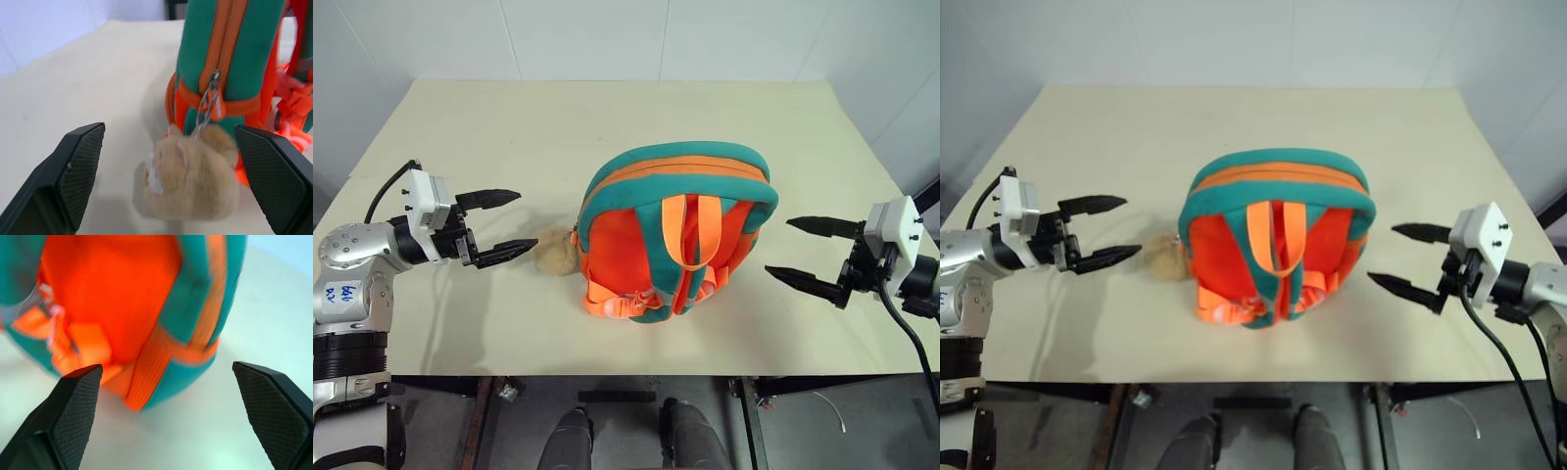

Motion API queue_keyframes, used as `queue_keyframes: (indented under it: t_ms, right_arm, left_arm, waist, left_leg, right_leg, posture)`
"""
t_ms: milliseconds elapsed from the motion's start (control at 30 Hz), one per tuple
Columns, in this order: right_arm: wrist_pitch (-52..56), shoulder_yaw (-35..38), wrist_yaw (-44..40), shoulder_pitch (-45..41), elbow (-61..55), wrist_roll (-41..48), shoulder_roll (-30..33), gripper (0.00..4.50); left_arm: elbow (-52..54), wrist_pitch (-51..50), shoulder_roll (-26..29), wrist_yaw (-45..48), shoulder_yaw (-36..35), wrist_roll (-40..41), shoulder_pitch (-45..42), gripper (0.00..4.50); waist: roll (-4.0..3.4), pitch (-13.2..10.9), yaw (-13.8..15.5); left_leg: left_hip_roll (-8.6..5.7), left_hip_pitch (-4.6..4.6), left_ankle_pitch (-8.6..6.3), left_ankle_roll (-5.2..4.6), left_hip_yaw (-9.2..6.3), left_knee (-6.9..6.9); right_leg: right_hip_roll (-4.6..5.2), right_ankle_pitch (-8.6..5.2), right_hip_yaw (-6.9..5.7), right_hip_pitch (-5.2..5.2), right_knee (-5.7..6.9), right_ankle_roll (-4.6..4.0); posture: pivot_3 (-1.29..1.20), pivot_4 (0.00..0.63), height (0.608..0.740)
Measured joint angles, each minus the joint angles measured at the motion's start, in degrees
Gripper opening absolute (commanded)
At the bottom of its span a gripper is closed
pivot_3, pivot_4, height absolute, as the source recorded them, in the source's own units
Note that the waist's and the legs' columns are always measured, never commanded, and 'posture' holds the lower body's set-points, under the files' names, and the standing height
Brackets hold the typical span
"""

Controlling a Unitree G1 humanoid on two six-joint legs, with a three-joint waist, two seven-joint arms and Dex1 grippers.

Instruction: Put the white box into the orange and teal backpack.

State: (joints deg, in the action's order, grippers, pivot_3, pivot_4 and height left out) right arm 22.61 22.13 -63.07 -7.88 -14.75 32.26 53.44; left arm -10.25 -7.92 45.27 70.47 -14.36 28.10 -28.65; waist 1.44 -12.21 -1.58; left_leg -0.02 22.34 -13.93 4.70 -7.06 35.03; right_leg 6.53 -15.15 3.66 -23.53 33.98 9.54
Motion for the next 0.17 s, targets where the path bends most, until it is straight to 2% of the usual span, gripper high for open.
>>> queue_keyframes:
  t_ms: [167]
  right_arm:
    - [0.17, 3.08, -0.04, 0.75, -0.35, 0.52, 0.89, 4.49]
  left_arm:
    - [0.54, 0.4, 1.05, 0.81, -1.03, 0.55, 0.44, 4.5]
  waist:
    - [0.0, 0.0, -0.24]
  left_leg:
    - [0.02, -0.07, 0.0, 0.0, 0.01, 0.01]
  right_leg:
    - [-0.02, 0.0, 0.01, 0.03, 0.05, -0.01]
  posture:
    - [0.0, 0.15, 0.74]
